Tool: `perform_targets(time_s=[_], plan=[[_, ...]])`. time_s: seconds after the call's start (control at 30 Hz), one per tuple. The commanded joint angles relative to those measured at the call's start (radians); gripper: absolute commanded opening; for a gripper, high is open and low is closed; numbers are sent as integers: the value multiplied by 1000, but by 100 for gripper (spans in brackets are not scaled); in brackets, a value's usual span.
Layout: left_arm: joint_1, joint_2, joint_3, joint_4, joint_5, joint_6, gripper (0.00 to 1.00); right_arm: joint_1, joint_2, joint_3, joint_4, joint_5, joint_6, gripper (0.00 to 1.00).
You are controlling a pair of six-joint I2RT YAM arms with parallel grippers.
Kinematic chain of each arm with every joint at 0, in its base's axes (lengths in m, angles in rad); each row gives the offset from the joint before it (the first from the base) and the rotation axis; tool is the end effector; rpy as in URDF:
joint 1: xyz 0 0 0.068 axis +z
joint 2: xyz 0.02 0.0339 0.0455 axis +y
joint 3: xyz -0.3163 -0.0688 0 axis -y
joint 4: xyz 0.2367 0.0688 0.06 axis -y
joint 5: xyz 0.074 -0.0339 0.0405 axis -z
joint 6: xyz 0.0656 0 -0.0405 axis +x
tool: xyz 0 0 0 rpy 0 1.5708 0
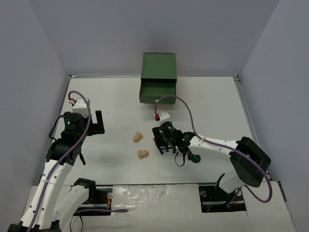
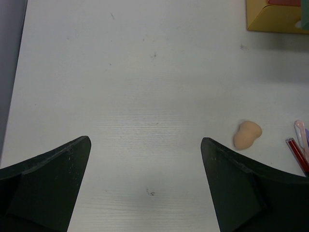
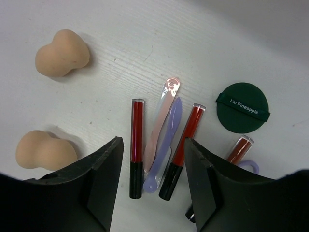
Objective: Organize the makeup
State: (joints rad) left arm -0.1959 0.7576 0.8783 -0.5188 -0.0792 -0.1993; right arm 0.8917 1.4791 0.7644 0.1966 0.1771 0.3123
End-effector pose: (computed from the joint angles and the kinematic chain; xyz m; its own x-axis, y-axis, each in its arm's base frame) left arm 0.1447 -0.0234 0.3649 -0.3970 -0.1224 -0.9096 0.0448 0.9873 -0.1524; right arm 0.2160 0.2492 0.2500 -0.5018 -0.1402 -0.8535 -0.5419 0.8201 0.1839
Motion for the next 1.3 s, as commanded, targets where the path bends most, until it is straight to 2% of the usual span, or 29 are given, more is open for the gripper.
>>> perform_targets(time_s=[0.0,0.2,0.73,0.9,1.17,1.27], plan=[[5,5,37,49,-8,-13,97,8,48,-14,128,-14,20,47],[4,5,37,49,-7,-14,97,25,88,-9,131,-12,17,41],[5,4,37,48,-4,-14,97,57,178,42,87,-8,11,37],[5,1,37,47,-5,-13,97,88,202,69,68,10,-5,30],[4,-2,39,46,-2,-12,97,107,216,92,30,59,3,28],[6,-4,37,45,-2,-12,97,108,210,95,1,76,23,33]])
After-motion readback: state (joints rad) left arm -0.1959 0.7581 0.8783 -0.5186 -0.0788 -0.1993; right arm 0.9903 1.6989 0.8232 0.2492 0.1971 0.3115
